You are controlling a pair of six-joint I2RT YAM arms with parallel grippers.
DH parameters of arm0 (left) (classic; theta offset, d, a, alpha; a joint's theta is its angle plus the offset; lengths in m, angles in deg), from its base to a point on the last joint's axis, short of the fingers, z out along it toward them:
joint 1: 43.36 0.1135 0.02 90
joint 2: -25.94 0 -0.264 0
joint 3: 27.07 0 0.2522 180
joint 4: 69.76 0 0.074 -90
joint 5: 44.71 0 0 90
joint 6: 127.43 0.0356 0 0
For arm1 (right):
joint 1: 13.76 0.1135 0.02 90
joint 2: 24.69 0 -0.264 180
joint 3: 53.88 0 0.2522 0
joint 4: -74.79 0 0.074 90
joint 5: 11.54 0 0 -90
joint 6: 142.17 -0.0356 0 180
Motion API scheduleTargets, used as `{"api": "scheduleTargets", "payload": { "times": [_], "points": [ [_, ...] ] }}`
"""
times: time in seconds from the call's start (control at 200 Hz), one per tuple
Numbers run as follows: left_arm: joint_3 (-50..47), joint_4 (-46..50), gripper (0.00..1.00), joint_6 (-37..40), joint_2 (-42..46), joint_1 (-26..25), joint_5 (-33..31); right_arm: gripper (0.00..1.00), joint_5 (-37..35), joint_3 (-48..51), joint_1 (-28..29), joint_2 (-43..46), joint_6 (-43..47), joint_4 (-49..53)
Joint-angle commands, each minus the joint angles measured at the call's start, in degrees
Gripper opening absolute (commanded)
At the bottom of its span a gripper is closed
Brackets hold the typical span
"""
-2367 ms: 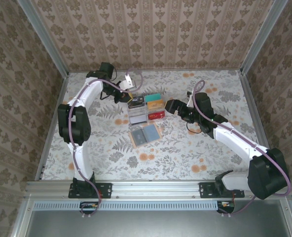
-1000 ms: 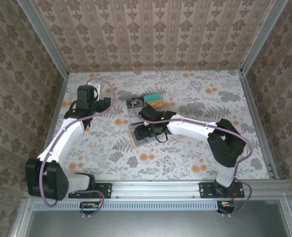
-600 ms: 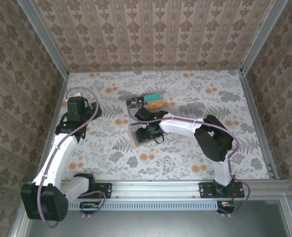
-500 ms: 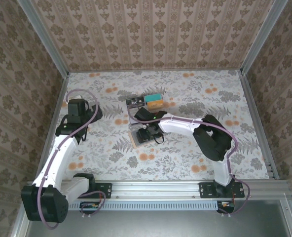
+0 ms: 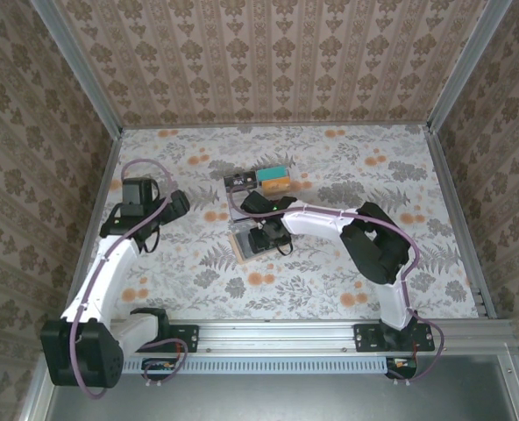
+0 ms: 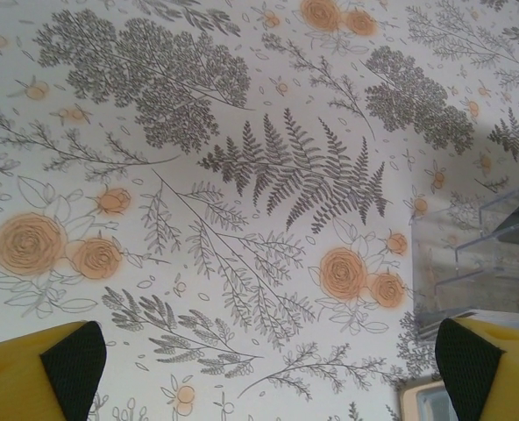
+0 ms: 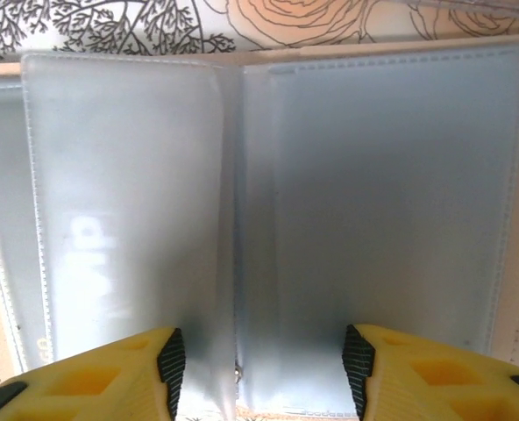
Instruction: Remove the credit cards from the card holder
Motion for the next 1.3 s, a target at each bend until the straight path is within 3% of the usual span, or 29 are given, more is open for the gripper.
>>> {"api": "scheduleTargets", "payload": {
  "times": [0.0, 0.215, 0.31, 0.575, 0.865, 1.295],
  "points": [
    [-0.8, -0.53, 1.0, -1.63, -1.11, 0.52, 7.48, 0.52, 0.18, 2.56, -1.35, -0.78, -1.88, 0.03],
    [-2.94, -5.23, 0.86, -7.74, -4.65, -0.83, 21.48, 0.46, 0.81, 4.25, -1.89, -0.79, -3.99, -1.69],
    [-4.24, -7.86, 0.79, -10.94, -6.42, -3.83, 24.12, 0.44, 1.23, 4.89, -1.96, -0.82, -4.93, -2.49],
    [-5.45, -14.16, 0.63, -15.72, -12.26, -14.66, 23.83, 0.4, 1.85, 5.98, -2.31, -0.87, -6.41, -4.51],
    [-4.44, -21.96, 0.5, -18.88, -21.53, -21.75, 23.7, 0.39, 2.07, 6.51, -2.49, -0.7, -6.59, -4.95],
    [-2.73, -25.91, 0.36, -19.07, -29.53, -23.56, 23.8, 0.37, 2.81, 7.18, -2.49, 0.27, -6.59, -5.92]
  ]
}}
